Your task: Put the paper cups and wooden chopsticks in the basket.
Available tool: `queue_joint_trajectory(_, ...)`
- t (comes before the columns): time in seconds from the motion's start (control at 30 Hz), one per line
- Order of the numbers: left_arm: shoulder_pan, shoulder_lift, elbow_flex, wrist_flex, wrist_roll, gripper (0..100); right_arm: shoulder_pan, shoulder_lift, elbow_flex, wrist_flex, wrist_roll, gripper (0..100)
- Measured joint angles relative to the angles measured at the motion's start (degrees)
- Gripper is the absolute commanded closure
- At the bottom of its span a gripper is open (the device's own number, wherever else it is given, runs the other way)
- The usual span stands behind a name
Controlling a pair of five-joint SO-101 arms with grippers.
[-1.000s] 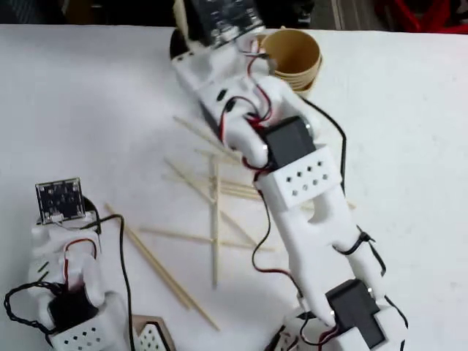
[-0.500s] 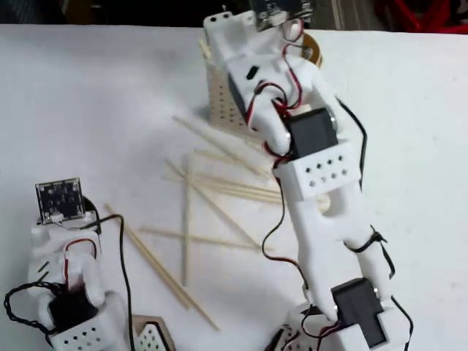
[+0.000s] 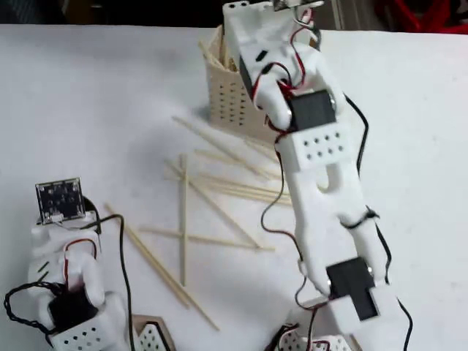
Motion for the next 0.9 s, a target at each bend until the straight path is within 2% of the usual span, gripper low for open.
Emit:
queue_joint_trajectory(0.23,0.0,0.0,0.0,0.0,0.0,85,0.1,6.8,0.1,0.0,-0.1,87.3)
queue_joint_trajectory(0.47,0.0,0.0,0.0,0.0,0.0,85,0.1,7.2,-0.2,1.9,-0.1,87.2)
queue_joint_trajectory(0.6,0.0,0.0,0.0,0.0,0.0,85,0.1,5.7,-1.1,9.1,-0.1,88.6)
queue_joint_trajectory(0.73,0.0,0.0,0.0,0.0,0.0,85,0.0,0.6,-1.2,20.8,-0.1,98.0)
queue_joint_trajectory(0.9,0.0,0.0,0.1,0.0,0.0,85,0.0,-3.3,-1.4,36.3,-0.1,98.0)
